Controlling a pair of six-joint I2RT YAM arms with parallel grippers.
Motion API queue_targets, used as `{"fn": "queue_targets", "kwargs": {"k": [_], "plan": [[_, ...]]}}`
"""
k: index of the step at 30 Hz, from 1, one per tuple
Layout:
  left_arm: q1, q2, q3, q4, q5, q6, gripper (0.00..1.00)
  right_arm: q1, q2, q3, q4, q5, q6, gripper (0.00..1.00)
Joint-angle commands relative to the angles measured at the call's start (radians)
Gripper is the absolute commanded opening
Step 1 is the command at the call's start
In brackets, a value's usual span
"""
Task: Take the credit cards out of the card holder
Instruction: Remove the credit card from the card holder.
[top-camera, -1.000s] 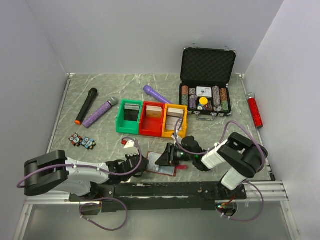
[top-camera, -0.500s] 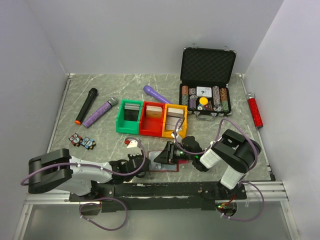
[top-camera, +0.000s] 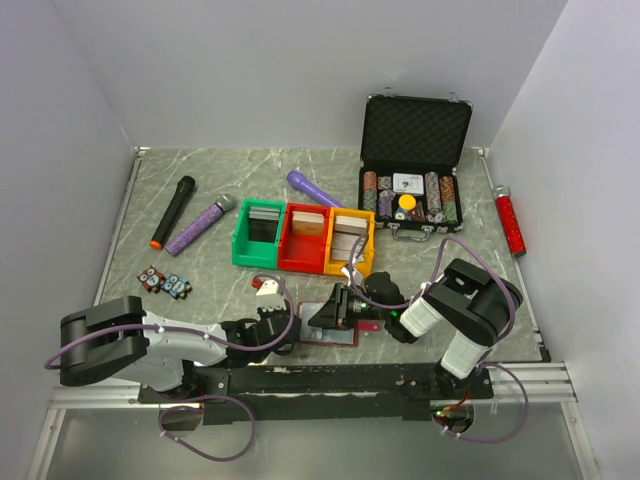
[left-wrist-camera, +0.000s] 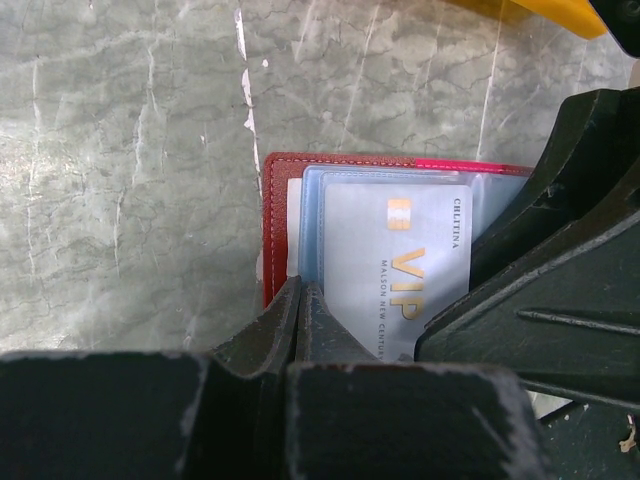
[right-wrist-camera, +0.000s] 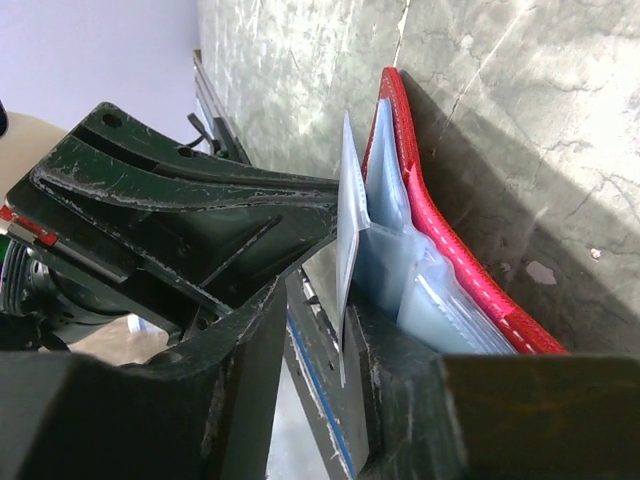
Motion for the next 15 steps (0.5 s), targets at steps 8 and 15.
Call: {"fn": "queue_targets", "kwargs": {"k": [8,15], "plan": [[-0.006,0.044,0.007,-0.093,0.046,-0.060,0.01,-0.012,-0.078,-0.028,0.067,-0.031,-0.008,0.35],[0.005,0.046,0.007,-0.113,0.045,-0.081,0.01,-0.024,-0.096,-0.055,0.073,-0.032,-0.007,0.36]]}}
